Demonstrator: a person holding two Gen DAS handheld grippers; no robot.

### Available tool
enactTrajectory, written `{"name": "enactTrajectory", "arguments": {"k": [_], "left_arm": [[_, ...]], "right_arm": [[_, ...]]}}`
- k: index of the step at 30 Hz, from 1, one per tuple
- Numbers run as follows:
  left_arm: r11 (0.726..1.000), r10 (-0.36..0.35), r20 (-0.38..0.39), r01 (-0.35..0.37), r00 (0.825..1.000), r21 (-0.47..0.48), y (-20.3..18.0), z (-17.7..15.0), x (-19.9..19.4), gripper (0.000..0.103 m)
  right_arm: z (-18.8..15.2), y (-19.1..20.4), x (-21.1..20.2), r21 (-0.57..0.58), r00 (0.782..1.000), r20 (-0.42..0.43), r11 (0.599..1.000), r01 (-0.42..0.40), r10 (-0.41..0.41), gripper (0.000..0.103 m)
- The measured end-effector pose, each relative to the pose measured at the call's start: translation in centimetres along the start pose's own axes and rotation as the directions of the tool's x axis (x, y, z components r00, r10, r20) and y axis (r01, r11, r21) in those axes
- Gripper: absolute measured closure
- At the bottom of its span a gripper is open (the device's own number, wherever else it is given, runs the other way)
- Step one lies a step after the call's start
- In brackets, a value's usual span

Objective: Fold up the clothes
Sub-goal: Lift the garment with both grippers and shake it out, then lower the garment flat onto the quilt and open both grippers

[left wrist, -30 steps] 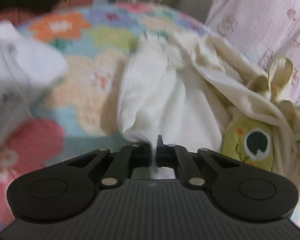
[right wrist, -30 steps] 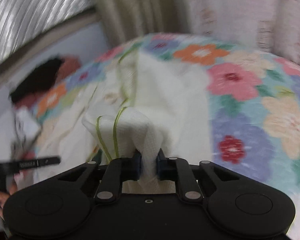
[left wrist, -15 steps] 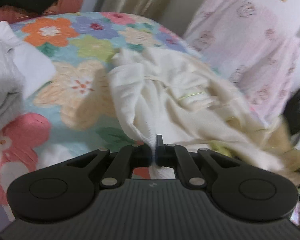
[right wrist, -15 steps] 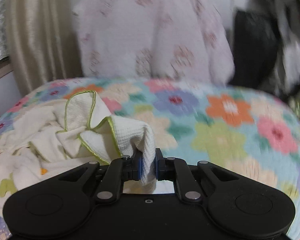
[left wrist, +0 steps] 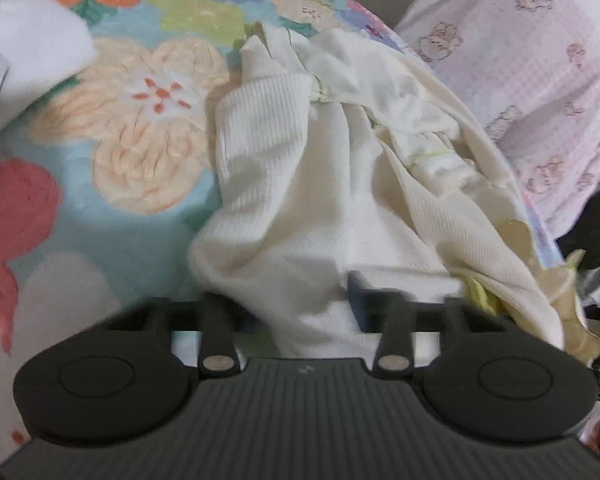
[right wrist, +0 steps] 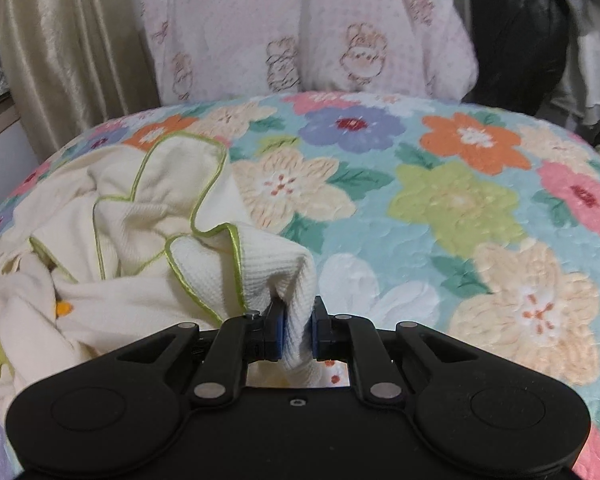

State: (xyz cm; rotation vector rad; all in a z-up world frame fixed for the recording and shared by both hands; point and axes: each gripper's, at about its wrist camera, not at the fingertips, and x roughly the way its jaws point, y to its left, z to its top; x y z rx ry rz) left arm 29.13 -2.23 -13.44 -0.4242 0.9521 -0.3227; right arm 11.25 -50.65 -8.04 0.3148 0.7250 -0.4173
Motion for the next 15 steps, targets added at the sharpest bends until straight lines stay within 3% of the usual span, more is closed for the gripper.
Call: {"name": "enactTrajectory", "arguments": {"k": [2, 4, 6, 8, 11, 13, 14, 15], "left_arm": [[0.996, 0.03, 0.026, -0.032, 0.999, 0.081, -1.6, 0.7, 0.3, 0.1], [0.979, 0.071, 0.15, -0.097, 0.986, 0.177, -3.7, 2.0, -0.8, 0.1], [0.957, 0.08, 0.294, -0.156, 0.952, 0.245, -5.8, 3.7, -2.5, 0.1], [0.965, 0.016, 0.417, -0.124, 0.909, 0.233, -7.0, 5.7, -5.3, 0.1], [0.957, 0.006, 0.566, -0.169, 0.825, 0.235, -9.6, 8.1, -9.9, 0.1], [0.961, -0.032, 0.613, -0.145, 0.789, 0.237, -10.4, 8.5, -13.1, 0.1], [0.961, -0.051, 0.626, -0.134, 0.778, 0.244, -10.4, 7.9, -14.5, 0.1], [0.959, -0.049, 0.614, -0.134, 0.788, 0.249, -10.2, 7.1, -15.1, 0.1]], "right_arm": [[0.4, -0.2, 1.1, -0.026, 1.0, -0.021, 1.0, 0.0, 0.0, 0.089], [1.6, -0.2, 2.1, -0.06, 0.999, -0.025, 0.998, 0.02, -0.021, 0.09], [4.1, 0.2, 1.8, -0.077, 0.999, 0.034, 0.997, 0.022, -0.019, 0.09], [7.0, 0.9, 0.7, -0.084, 0.992, 0.123, 0.996, 0.012, -0.002, 0.091], [10.9, 2.8, -3.7, -0.085, 0.941, 0.337, 0.996, 0.01, 0.019, 0.091], [11.6, 3.0, -6.6, -0.019, 0.9, 0.433, 0.999, -0.043, 0.047, 0.091], [11.4, 2.8, -7.5, 0.006, 0.891, 0.451, 0.998, -0.069, 0.059, 0.091], [10.5, 2.6, -7.4, -0.007, 0.904, 0.423, 0.998, -0.064, 0.061, 0.09]]}}
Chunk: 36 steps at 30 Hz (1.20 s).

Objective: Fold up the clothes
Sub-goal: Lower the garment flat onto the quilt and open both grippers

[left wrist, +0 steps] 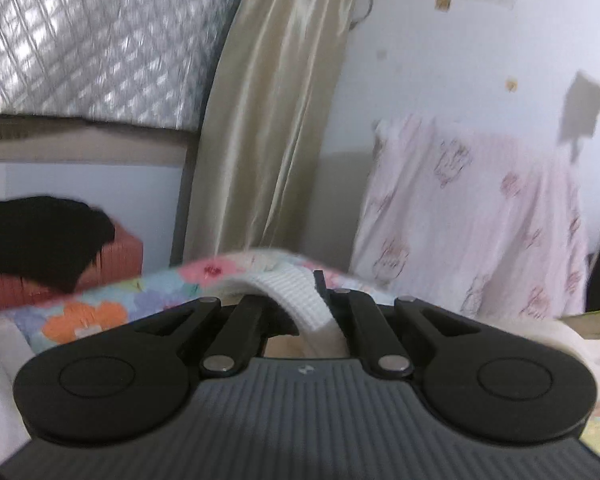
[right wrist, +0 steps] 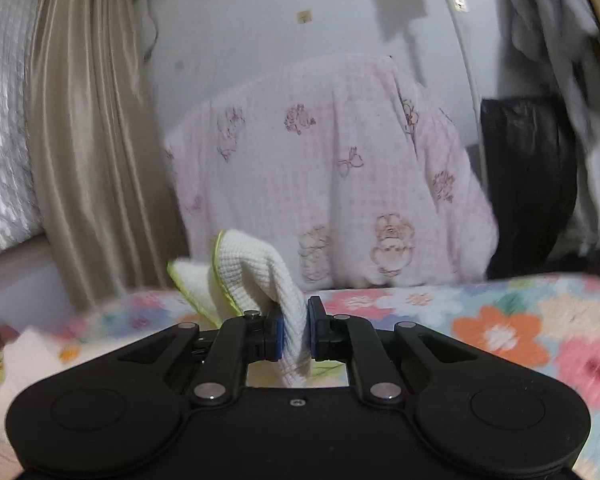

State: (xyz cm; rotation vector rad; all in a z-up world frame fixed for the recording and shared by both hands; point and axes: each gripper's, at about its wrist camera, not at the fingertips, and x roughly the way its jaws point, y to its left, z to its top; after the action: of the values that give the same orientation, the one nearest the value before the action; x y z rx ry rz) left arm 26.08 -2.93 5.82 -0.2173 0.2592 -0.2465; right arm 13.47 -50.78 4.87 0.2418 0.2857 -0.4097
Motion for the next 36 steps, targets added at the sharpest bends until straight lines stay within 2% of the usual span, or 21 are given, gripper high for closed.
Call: {"name": "enactTrajectory", "arguments": {"k": [2, 3, 5, 8, 9, 11, 12, 14, 15, 16, 17, 19, 21, 23, 25, 27, 29, 30, 32, 34, 36], "left_arm": [[1.0, 0.004, -0.157, -0.005, 0.988, -0.005, 0.6, -2.3, -0.2, 0.099], [1.0, 0.007, -0.268, -0.012, 0.963, -0.019, 1.1, -4.3, 0.4, 0.099], [0.999, 0.015, -0.464, -0.034, 0.886, -0.033, 2.0, -9.3, 1.6, 0.099], [0.996, 0.09, -0.62, -0.087, 0.78, 0.034, 2.6, -15.7, 2.6, 0.1], [0.992, 0.121, -0.648, -0.102, 0.752, 0.067, 2.6, -17.1, 2.9, 0.1], [0.992, 0.128, -0.647, -0.106, 0.752, 0.073, 2.4, -17.0, 3.3, 0.1], [0.992, 0.125, -0.642, -0.107, 0.756, 0.067, 2.3, -16.7, 3.4, 0.1], [0.994, 0.109, -0.631, -0.104, 0.768, 0.045, 2.3, -16.2, 3.4, 0.099], [0.994, 0.102, -0.631, -0.1, 0.769, 0.038, 2.3, -16.0, 3.4, 0.099], [0.994, 0.097, -0.636, -0.1, 0.765, 0.032, 2.6, -16.2, 3.4, 0.099], [0.994, 0.098, -0.645, -0.102, 0.758, 0.031, 2.8, -16.5, 3.4, 0.099], [0.993, 0.106, -0.661, -0.114, 0.743, 0.031, 2.8, -16.9, 3.9, 0.099], [0.993, 0.092, -0.668, -0.118, 0.739, 0.007, 3.3, -16.9, 4.1, 0.099], [0.993, 0.081, -0.671, -0.118, 0.737, -0.01, 3.6, -16.8, 4.3, 0.099], [0.993, 0.077, -0.674, -0.118, 0.734, -0.014, 3.8, -16.7, 4.4, 0.098], [0.993, 0.075, -0.678, -0.116, 0.731, -0.015, 3.9, -16.8, 4.5, 0.098], [0.993, 0.072, -0.681, -0.114, 0.729, -0.016, 3.9, -16.9, 4.5, 0.098], [0.993, 0.07, -0.683, -0.114, 0.727, -0.019, 4.0, -16.8, 4.5, 0.098], [0.993, 0.065, -0.687, -0.115, 0.724, -0.028, 4.1, -16.8, 4.5, 0.098], [0.993, 0.059, -0.691, -0.116, 0.721, -0.035, 4.3, -16.7, 4.6, 0.098], [0.992, 0.054, -0.693, -0.115, 0.718, -0.042, 4.4, -16.6, 4.6, 0.098]], "right_arm": [[-2.0, -0.5, -0.4, -0.033, 0.997, -0.072, 0.999, 0.008, -0.01, 0.09], [-4.0, -1.0, 0.0, -0.064, 0.99, -0.135, 0.997, 0.04, -0.048, 0.09], [-8.0, -2.2, 0.8, -0.131, 0.957, -0.257, 0.986, 0.101, -0.132, 0.089], [-12.9, -4.1, 1.6, -0.194, 0.879, -0.38, 0.954, 0.229, -0.288, 0.09], [-13.3, -4.6, 1.2, -0.172, 0.867, -0.387, 0.948, 0.266, -0.313, 0.089], [-13.9, -5.5, 0.3, -0.131, 0.84, -0.405, 0.932, 0.339, -0.362, 0.087], [-14.0, -5.8, -0.3, -0.095, 0.839, -0.41, 0.931, 0.351, -0.358, 0.081], [-13.2, -5.2, -1.9, 0.019, 0.89, -0.39, 0.964, 0.265, -0.237, 0.081], [-12.9, -4.1, -2.3, 0.021, 0.909, -0.375, 0.979, 0.203, -0.181, 0.08], [-12.6, -2.7, -2.3, -0.009, 0.92, -0.371, 0.991, 0.132, -0.126, 0.076], [-12.4, -1.2, -2.4, -0.04, 0.927, -0.369, 0.997, 0.059, -0.07, 0.065], [-12.2, 1.6, -2.4, -0.081, 0.923, -0.379, 0.992, -0.099, 0.061, 0.052], [-12.6, 4.5, -1.8, -0.074, 0.887, -0.413, 0.963, -0.26, 0.207, 0.042], [-13.5, 7.2, -1.0, -0.032, 0.825, -0.462, 0.923, -0.383, 0.326, 0.032], [-15.0, 9.5, 0.1, -0.001, 0.767, -0.515, 0.894, -0.447, 0.383, 0.026], [-16.6, 11.3, 1.0, 0.006, 0.73, -0.558, 0.882, -0.471, 0.394, 0.026], [-17.7, 12.4, 1.3, -0.019, 0.72, -0.578, 0.876, -0.482, 0.384, 0.032], [-18.0, 12.6, 0.9, -0.052, 0.733, -0.575, 0.877, -0.478, 0.365, 0.057], [-17.8, 12.5, 0.1, -0.099, 0.758, -0.566, 0.886, -0.453, 0.324, 0.078], [-17.1, 11.4, -1.0, -0.099, 0.789, -0.533, 0.903, -0.418, 0.306, 0.083], [-16.0, 9.6, -2.1, -0.097, 0.834, -0.482, 0.929, -0.357, 0.27, 0.084]]}}
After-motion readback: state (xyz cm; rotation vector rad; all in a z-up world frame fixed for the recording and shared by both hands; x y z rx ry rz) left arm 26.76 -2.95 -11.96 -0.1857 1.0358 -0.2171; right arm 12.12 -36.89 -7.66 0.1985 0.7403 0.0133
